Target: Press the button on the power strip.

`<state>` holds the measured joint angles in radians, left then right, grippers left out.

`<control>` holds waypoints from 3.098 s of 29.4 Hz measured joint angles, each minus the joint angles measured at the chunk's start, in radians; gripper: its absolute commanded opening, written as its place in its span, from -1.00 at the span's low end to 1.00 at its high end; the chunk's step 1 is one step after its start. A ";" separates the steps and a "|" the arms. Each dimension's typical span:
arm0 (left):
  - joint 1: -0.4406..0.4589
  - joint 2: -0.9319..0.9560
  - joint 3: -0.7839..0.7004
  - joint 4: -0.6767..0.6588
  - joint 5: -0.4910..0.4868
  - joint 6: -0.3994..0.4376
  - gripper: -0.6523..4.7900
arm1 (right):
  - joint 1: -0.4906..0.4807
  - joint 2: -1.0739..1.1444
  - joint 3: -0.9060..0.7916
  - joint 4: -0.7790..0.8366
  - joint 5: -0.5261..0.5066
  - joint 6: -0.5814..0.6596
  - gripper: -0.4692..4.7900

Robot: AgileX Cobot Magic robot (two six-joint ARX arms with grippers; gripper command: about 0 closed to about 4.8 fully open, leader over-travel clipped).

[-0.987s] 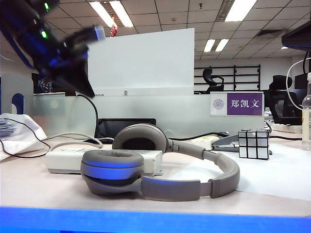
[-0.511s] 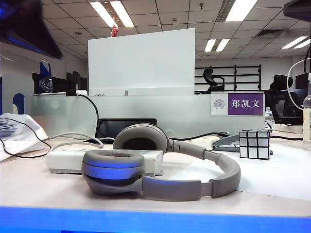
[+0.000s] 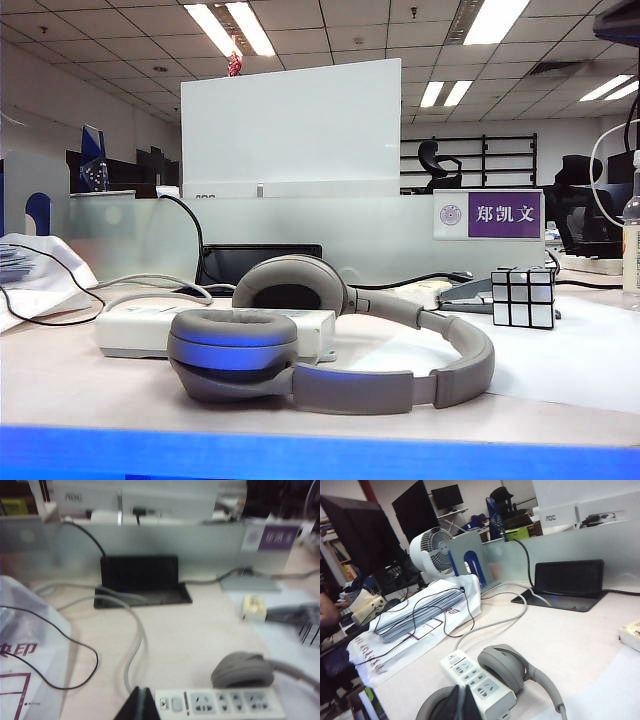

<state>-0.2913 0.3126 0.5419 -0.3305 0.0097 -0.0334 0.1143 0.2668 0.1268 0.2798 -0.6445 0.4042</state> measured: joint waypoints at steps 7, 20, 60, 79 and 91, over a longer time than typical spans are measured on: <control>0.000 -0.320 -0.148 -0.068 -0.002 -0.103 -0.78 | 0.000 -0.044 0.000 -0.002 0.121 0.054 -0.82; 0.001 -0.309 -0.298 -0.012 -0.013 -0.163 -0.78 | -0.013 -0.264 -0.003 -0.312 0.477 0.096 -0.82; 0.001 -0.309 -0.534 0.221 0.079 -0.027 -0.78 | -0.011 -0.264 -0.117 -0.355 0.572 -0.212 -0.82; 0.444 -0.309 -0.534 0.221 0.142 -0.027 -0.78 | -0.010 -0.264 -0.117 -0.323 0.600 -0.218 -0.82; 0.452 -0.309 -0.534 0.222 0.090 0.000 -0.78 | -0.010 -0.264 -0.117 -0.323 0.600 -0.218 -0.82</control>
<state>0.1608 0.0032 0.0082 -0.1089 0.1001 -0.0338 0.1040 0.0029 0.0097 -0.0433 -0.0444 0.1860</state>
